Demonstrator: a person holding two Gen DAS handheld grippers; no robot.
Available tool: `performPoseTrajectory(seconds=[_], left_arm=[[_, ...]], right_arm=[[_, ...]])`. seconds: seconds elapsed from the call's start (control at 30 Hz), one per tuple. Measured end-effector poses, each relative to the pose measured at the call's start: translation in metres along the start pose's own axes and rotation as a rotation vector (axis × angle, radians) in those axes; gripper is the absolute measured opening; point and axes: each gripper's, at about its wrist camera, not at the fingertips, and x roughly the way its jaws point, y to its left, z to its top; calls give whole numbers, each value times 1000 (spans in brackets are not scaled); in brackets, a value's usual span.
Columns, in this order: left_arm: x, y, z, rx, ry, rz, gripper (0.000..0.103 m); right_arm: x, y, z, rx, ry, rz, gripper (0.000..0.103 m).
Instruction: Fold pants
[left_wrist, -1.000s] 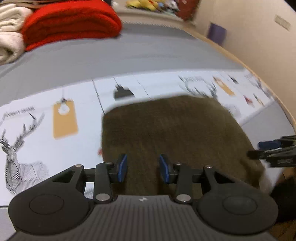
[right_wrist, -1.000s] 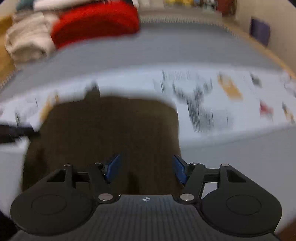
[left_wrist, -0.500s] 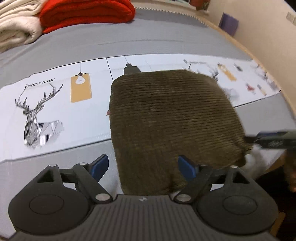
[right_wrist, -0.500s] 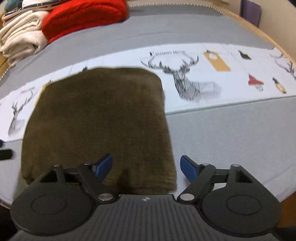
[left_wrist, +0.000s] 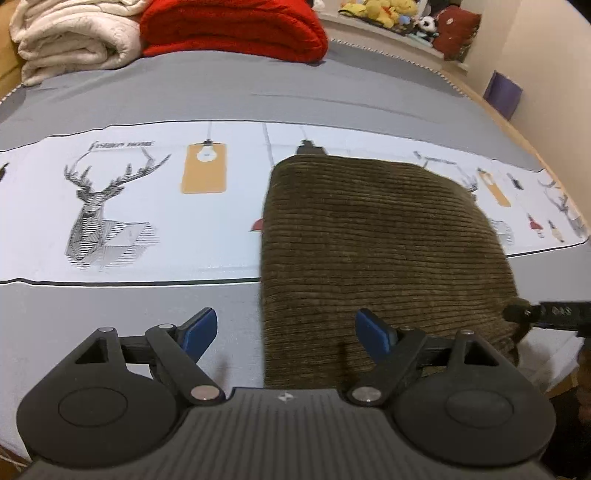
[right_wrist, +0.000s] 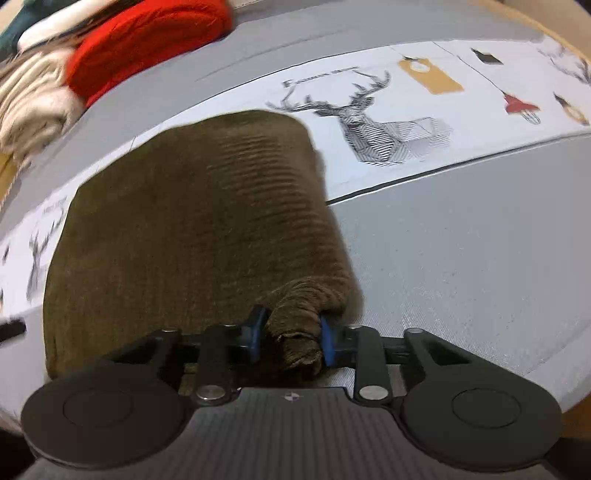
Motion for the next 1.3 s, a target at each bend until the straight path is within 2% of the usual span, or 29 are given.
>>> performPoseTrajectory(seconds=[0.07, 0.13, 0.3, 0.37, 0.4, 0.43, 0.5, 0.6, 0.73, 0.8, 0.87, 0.93, 0.97, 1.0, 1.1, 1.2, 1.3], left_arm=[[-2, -4, 0, 23, -22, -26, 86], [-3, -8, -1, 48, -25, -47, 86], [21, -13, -8, 64, 85, -60, 86], [35, -17, -14, 118, 159, -4, 82], [41, -18, -17, 144, 185, 30, 82], [44, -19, -20, 160, 197, 56, 82], [39, -19, -18, 157, 174, 52, 82], [21, -23, -15, 177, 79, 56, 82], [-18, -32, -10, 163, -34, 46, 86], [-40, -39, -7, 145, -97, 55, 95], [-62, -52, -8, 151, -171, 81, 96], [-76, -66, -11, 154, -203, 86, 96], [-80, -71, -13, 133, -209, 92, 96], [-81, -74, -17, 96, -213, 93, 101], [-66, -82, -33, 12, -177, 37, 103], [-39, -95, -47, 63, -74, 79, 103], [-30, -103, -47, 133, -113, 107, 103]], right_arm=[[3, -6, 4, 49, 7, 11, 29], [3, -5, 6, 26, -12, -3, 28], [4, -2, 7, -29, -53, -37, 29], [4, 1, 6, -50, -45, -47, 33], [4, 3, 6, -65, -46, -57, 39], [2, 5, 5, -82, -50, -70, 40], [-1, 9, 4, -113, -60, -89, 46], [-15, 12, 4, -150, -107, -106, 50], [-58, 19, 6, -171, -205, -90, 61], [-88, 22, 6, -192, -272, -62, 78], [-117, 29, 3, -220, -335, -44, 93], [-136, 33, -3, -253, -382, -26, 99], [-142, 34, -8, -267, -401, -18, 101], [-145, 34, -13, -275, -414, -14, 102], [-133, 29, -30, -273, -412, -15, 102], [-106, 24, -33, -239, -308, -47, 102], [-99, 25, -30, -242, -313, -65, 102]])
